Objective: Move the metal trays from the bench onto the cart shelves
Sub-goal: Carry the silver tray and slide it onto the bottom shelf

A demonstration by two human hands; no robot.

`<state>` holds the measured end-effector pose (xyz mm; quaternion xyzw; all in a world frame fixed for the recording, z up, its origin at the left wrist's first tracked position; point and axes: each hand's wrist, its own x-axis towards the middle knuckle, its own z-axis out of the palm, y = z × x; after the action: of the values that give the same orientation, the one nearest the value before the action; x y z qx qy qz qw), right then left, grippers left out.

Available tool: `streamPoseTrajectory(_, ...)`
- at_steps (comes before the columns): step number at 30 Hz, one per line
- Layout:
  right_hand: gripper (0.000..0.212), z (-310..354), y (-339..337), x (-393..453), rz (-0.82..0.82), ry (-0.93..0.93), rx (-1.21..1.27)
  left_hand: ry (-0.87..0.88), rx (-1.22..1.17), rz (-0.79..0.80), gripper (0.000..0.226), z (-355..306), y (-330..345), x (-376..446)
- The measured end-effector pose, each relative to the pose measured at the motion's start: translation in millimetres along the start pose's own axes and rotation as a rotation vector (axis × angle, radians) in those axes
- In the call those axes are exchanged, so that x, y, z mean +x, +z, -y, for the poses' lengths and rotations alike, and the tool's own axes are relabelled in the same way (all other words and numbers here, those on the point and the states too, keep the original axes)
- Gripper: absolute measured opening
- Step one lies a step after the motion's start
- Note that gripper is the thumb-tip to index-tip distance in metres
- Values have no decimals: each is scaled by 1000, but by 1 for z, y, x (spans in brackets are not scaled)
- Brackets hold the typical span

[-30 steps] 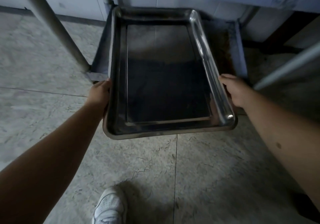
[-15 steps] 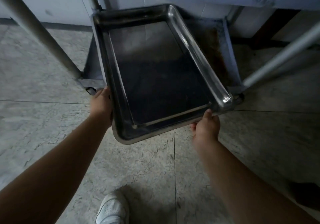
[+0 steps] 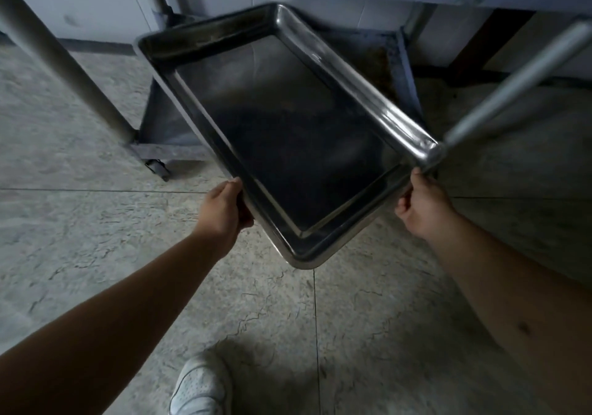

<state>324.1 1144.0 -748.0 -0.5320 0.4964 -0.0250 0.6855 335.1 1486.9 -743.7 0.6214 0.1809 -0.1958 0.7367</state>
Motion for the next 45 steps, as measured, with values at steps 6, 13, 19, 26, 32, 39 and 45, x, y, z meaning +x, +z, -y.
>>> streamPoseTrajectory(6, 29, 37, 14, 25, -38, -37, -148, -15, 14, 95, 36, 2, 10, -5)
streamPoseTrajectory(13, 26, -76, 33, -90, -102, -423, -331, -65, -139, 78, 30, 3, 32, -8)
streamPoseTrajectory(19, 16, -88, 31, -131, -75, -409, -347, -99, -212, 72, 32, 6, 48, -7)
streamPoseTrajectory(26, 34, -33, 2, -66, -57, -348, -364, 101, 456, 66, 28, -12, 55, 6)
streamPoseTrajectory(32, 39, 14, 6, -9, -41, -278, -398, 983, 1472, -81, 43, -42, 12, 53)
streamPoseTrajectory(39, 44, 42, 15, 7, -228, -343, -427, 1082, 1611, 139, 24, -72, 41, 80)
streamPoseTrajectory(45, 58, 14, 25, -2, -184, -1026, -1410, 951, 1793, 45, 18, -72, 74, 98)
